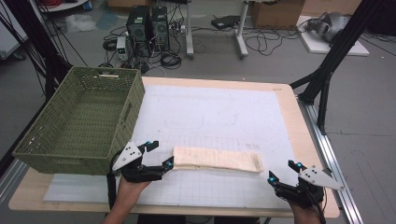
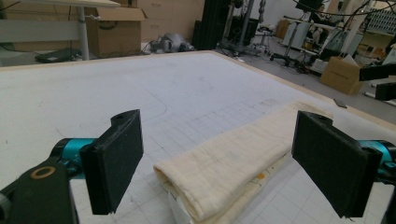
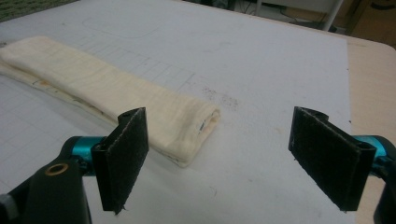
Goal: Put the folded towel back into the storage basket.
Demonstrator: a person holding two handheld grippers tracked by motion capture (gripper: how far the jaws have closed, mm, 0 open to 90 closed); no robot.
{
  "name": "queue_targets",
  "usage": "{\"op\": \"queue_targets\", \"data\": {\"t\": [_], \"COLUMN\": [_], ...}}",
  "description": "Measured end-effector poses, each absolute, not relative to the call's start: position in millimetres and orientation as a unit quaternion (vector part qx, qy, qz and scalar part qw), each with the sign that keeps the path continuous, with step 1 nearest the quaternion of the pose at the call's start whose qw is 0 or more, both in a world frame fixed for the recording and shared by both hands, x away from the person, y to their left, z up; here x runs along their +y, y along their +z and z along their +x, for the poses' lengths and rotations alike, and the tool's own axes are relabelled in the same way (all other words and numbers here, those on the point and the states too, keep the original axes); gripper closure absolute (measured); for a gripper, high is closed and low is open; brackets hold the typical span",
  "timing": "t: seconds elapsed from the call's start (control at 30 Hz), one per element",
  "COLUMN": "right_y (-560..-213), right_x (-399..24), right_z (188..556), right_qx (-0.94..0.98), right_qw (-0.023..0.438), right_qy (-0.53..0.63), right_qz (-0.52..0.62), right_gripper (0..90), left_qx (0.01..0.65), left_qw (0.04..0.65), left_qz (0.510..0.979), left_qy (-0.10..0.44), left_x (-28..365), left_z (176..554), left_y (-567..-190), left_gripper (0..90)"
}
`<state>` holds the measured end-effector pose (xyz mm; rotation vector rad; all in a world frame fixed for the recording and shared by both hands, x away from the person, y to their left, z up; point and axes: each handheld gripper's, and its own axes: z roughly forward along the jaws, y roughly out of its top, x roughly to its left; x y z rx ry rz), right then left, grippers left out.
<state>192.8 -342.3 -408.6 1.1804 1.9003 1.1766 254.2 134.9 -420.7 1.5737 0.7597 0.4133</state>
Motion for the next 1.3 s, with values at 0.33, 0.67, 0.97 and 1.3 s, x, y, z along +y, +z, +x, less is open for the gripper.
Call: {"op": "queue_targets", "data": {"t": [0.33, 0.67, 0.97, 1.3], "right_y": [-411.4, -410.9, -410.1, -410.1], "right_x": [-343.4, -343.5, -340.1, -339.3], "right_z": [194.5, 195.0, 194.4, 195.5], "right_qx": [0.718, 0.718, 0.721, 0.720], "right_qw": [0.298, 0.296, 0.293, 0.292], "right_qy": [0.447, 0.446, 0.450, 0.451], "right_qz": [0.443, 0.444, 0.438, 0.438], "right_gripper": [18.9, 18.0, 18.0, 18.1], "left_qx": [0.333, 0.331, 0.328, 0.333], "left_qw": [0.621, 0.619, 0.617, 0.612], "left_qz": [0.687, 0.689, 0.693, 0.695], "left_qy": [0.177, 0.178, 0.177, 0.177], "left_x": [134.1, 133.4, 132.6, 133.3], "left_z": [255.4, 254.7, 253.3, 253.8], "left_y": [-423.0, -423.9, -423.7, -424.2], "left_gripper": [17.6, 17.6, 17.6, 18.2]}}
